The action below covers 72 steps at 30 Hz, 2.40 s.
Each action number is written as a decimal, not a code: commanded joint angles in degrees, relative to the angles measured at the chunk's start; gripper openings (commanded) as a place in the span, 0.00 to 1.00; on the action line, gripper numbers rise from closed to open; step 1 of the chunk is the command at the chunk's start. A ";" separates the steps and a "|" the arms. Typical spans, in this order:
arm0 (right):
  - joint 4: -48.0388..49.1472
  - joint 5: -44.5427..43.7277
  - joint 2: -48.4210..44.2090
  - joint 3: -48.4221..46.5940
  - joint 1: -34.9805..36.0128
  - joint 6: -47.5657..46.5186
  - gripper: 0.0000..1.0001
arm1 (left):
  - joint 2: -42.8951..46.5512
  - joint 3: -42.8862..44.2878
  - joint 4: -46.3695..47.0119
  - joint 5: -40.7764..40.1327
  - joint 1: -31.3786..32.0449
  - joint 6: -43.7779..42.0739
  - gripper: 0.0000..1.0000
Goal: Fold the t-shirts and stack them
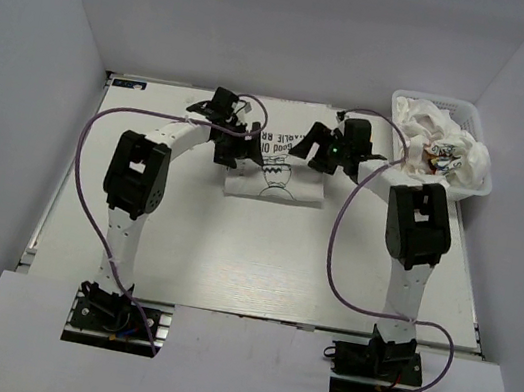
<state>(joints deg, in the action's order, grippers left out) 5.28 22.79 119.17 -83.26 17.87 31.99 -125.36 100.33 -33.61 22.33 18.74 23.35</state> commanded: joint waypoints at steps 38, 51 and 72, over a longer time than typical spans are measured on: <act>-10.99 -26.82 -29.53 23.94 -2.58 -13.71 0.91 | -11.57 14.63 -13.59 -27.82 -1.77 -10.60 0.00; -19.43 -35.45 -25.05 19.28 -4.07 -15.55 0.91 | -12.18 16.46 -4.72 -53.52 -16.80 -38.01 0.00; -20.31 -31.05 -13.18 12.34 -3.89 -13.53 0.91 | -24.49 31.41 19.44 -55.54 -27.53 -52.62 0.08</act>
<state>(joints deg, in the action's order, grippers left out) -14.11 -8.78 105.14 -67.75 13.93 17.87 -150.78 129.10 -18.90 -31.92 -7.75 -28.25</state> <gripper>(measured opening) 0.907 0.082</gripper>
